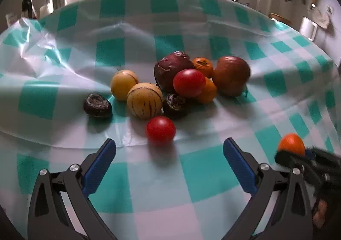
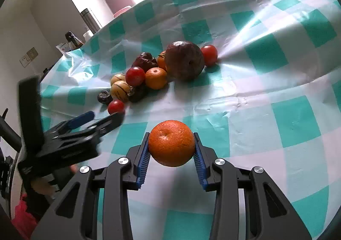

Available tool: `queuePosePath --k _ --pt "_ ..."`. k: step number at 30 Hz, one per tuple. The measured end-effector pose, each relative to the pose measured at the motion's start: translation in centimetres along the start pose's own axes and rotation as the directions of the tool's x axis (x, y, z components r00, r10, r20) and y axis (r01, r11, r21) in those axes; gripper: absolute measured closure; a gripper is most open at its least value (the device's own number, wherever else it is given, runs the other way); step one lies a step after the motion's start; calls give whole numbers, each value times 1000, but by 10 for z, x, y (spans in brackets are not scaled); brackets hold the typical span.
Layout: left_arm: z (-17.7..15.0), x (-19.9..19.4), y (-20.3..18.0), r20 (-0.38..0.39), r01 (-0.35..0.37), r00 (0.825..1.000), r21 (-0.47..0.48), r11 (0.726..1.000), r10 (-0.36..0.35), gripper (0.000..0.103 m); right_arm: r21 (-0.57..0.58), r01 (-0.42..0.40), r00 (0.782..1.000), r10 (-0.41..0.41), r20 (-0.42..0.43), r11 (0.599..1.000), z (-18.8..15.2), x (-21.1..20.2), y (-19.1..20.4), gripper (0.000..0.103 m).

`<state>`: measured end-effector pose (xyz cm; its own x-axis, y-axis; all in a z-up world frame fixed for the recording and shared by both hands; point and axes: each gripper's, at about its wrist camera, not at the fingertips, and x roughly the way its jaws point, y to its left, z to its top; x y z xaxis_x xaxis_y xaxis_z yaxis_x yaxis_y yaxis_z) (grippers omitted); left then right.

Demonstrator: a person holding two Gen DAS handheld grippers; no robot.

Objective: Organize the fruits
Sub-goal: 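Grasp the red tomato with the left gripper while the right gripper holds the orange, then carry the tomato and orange in both grippers down into the white box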

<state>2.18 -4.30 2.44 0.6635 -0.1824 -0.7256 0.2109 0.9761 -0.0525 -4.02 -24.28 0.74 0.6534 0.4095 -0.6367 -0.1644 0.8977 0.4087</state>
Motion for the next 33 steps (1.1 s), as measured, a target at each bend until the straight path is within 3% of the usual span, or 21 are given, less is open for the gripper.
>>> queuePosePath --k 3,6,7,9,11,13,14,15,23,33 --pt "5 9 14 -29 -18 999 -97 995 15 4 5 -17 1000 17 2 1000 0 0 0 64" --pt "7 21 25 -78 25 996 -136 990 -35 19 1 -21 1000 21 -5 1000 -1 1 1 64" --pt "7 23 26 -80 29 996 -134 991 -40 20 0 -22 1000 22 -7 1000 -2 1 1 64" --pt "8 25 26 -70 27 997 -108 994 -35 39 1 -24 1000 24 -6 1000 -2 1 1 64" --pt "7 26 26 -62 66 995 -94 993 -72 51 4 -23 1000 23 -5 1000 -2 0 1 64" --pt "7 25 26 -61 75 995 -91 993 -81 55 5 -24 1000 24 -4 1000 -2 0 1 64" --pt "7 25 25 -60 94 993 -87 992 -100 67 6 -23 1000 23 -4 1000 -2 1 2 64" --pt "5 23 24 -59 121 990 -80 989 -125 70 6 -23 1000 23 -5 1000 -2 1 1 64" --pt "-10 -5 37 32 134 991 -132 982 -131 70 10 -30 1000 30 4 1000 -3 -1 1 64" --pt "-22 -49 30 165 155 977 -111 982 -136 70 17 -50 998 50 31 999 -5 -6 -1 64"
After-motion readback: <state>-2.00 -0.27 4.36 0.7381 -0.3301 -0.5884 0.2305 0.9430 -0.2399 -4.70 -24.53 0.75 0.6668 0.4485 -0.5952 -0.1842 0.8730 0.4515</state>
